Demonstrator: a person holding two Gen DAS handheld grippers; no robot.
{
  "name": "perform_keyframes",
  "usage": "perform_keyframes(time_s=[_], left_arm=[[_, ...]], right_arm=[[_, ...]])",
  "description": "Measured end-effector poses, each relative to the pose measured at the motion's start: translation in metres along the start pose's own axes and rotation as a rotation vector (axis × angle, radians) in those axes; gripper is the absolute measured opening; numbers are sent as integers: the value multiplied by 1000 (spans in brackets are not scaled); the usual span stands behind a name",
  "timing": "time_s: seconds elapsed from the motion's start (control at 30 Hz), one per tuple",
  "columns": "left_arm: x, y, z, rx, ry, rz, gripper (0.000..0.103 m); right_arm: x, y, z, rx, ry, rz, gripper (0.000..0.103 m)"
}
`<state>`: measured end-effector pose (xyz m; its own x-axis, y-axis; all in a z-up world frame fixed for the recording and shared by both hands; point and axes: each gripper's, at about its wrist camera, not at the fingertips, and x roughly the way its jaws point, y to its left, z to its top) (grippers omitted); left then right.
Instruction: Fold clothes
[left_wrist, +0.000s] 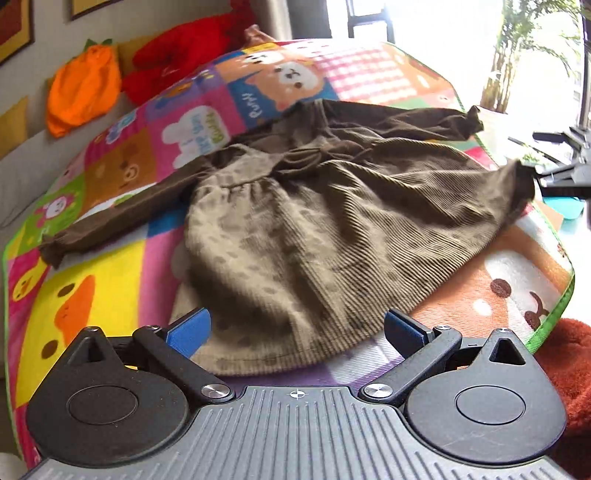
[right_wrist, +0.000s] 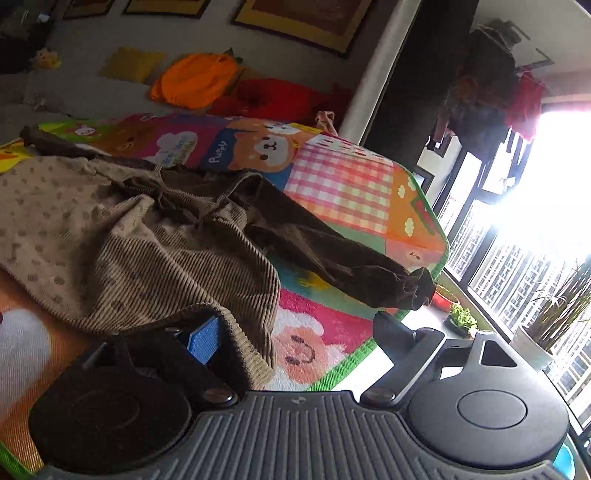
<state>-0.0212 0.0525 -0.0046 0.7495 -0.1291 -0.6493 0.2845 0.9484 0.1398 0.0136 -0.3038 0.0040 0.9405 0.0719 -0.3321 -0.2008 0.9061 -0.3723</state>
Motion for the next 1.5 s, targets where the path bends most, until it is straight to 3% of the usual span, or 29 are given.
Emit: perform_keyframes(time_s=[0.2,0.47,0.6,0.77,0.9,1.0,1.1,1.2,1.33,1.4,1.5], left_arm=[[15,-26,-3,105,7,47,103],[1,26,-6,14,-54,418,103],[-32,56,1,-88,-143,541,103],[-68,74,7,-161,-208,623,103],[-70,74,-3,-187,-160,538,103],[-63,51,-1,-121,-159,378,103],[-53,29,3,-61,-156,220,103],[-28,10,15,-58,-132,75,103],[7,-16,32,-53,-100,-118,103],[24,-28,40,-50,-84,-215,103],[50,-48,52,-46,-59,-360,103]], right_arm=[[-3,-23,30,115,-118,-79,87],[-7,-16,8,71,-72,-85,87],[-13,-25,-1,88,-68,-156,87],[-27,-52,5,131,-95,-236,87],[-34,-54,-6,134,-57,-162,87],[-37,-40,-11,144,-21,-20,87],[-38,-6,-4,102,-8,187,87],[-35,23,10,67,-18,336,87],[-10,27,29,174,19,506,87],[12,23,34,244,69,552,87],[33,7,34,288,99,492,87]])
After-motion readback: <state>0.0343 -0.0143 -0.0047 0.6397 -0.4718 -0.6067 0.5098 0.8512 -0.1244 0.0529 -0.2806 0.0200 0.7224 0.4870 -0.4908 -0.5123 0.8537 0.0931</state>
